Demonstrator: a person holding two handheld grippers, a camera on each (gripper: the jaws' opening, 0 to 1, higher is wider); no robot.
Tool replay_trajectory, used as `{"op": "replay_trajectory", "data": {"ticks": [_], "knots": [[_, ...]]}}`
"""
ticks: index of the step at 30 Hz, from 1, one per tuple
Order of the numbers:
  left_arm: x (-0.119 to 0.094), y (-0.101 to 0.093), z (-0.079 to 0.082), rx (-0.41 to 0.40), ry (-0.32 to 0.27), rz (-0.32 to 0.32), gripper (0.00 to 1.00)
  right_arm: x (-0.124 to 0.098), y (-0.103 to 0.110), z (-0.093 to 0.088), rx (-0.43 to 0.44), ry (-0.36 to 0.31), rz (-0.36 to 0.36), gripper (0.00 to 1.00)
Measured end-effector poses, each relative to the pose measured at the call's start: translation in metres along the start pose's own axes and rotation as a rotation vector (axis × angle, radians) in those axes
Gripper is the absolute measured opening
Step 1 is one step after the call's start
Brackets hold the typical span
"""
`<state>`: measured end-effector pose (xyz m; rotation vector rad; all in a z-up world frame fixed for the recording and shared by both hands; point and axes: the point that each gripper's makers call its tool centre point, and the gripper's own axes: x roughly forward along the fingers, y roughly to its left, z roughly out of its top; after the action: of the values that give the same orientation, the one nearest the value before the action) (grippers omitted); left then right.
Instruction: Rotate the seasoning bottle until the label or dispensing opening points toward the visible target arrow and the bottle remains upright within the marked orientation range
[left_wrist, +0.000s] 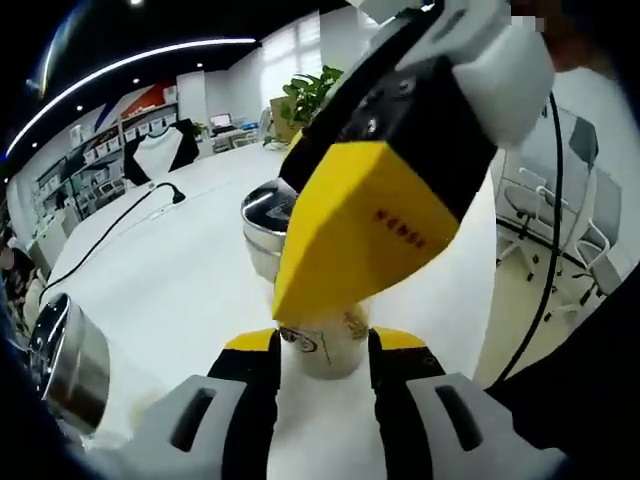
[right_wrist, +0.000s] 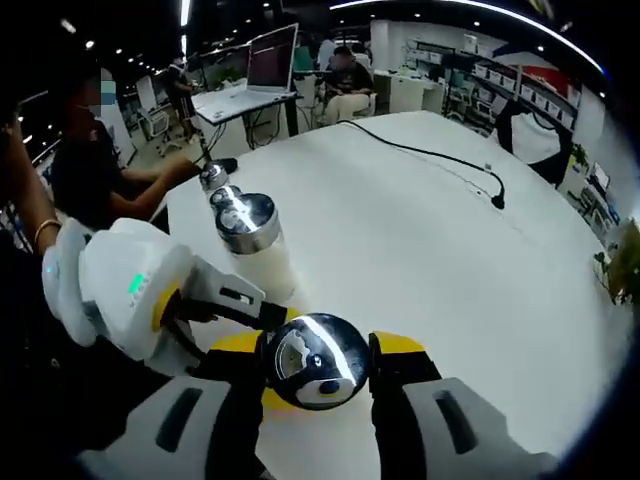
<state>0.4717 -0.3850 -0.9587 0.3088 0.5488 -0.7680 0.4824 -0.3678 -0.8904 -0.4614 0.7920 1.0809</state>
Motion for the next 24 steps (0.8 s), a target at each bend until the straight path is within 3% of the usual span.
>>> {"op": "replay_trajectory", "data": {"ticks": [6, 12, 14, 21, 24], "knots": [[-0.004, 0.0, -0.004, -0.027, -0.011, -0.026, 0.34, 0.001, 0.005, 0.0, -0.12, 0.026, 0.082, 0.38], [-0.003, 0.0, 0.0, 0.013, -0.017, -0.058, 0.37, 0.002, 0.016, 0.002, -0.304, 0.044, 0.197, 0.38], [-0.002, 0.001, 0.002, 0.024, -0.025, -0.063, 0.38, 0.002, 0.018, 0.0, -0.33, 0.057, 0.223, 0.38], [0.006, 0.003, 0.005, 0.008, -0.034, -0.079, 0.4, 0.003, 0.016, 0.001, -0.338, 0.059, 0.242, 0.39], [0.007, 0.006, 0.005, -0.058, -0.047, -0.027, 0.39, 0.001, 0.008, 0.0, -0.222, 0.063, 0.148, 0.39]]}}
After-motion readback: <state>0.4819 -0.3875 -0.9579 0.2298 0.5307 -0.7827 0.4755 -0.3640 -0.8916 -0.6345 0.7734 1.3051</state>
